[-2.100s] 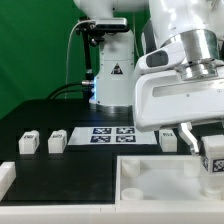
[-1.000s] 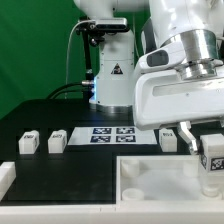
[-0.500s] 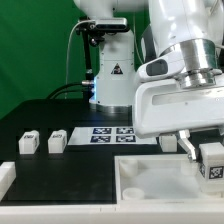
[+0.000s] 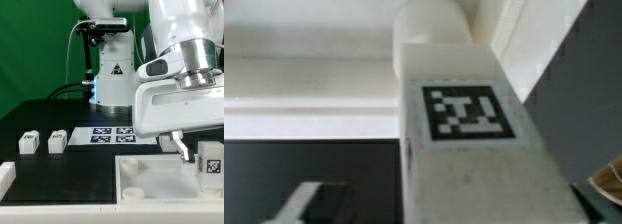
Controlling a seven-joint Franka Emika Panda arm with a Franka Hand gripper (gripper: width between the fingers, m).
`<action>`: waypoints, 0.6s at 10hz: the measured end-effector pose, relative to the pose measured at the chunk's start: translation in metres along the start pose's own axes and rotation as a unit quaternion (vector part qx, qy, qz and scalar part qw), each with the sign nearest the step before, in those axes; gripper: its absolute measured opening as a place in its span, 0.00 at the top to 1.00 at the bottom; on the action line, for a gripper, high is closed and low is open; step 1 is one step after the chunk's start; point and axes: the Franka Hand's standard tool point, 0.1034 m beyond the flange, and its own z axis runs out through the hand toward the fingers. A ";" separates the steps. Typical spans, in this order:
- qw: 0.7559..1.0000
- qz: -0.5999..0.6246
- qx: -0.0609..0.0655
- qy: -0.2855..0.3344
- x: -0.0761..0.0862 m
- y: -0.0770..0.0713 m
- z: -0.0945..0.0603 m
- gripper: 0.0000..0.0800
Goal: Assemble one leg
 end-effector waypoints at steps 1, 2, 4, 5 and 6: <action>1.000 0.000 0.000 0.000 0.000 0.000 0.000 0.26; 1.000 0.000 0.000 0.000 0.000 0.000 0.000 0.26; 1.000 0.000 0.000 0.000 0.000 0.000 0.000 0.19; 1.000 0.000 0.000 0.000 0.000 0.000 0.000 0.19; 1.000 0.000 0.000 0.000 0.000 0.000 0.000 0.19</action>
Offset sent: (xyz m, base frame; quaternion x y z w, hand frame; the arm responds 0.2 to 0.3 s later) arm 0.0000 0.0000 0.0000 0.0000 0.0000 0.0000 1.0000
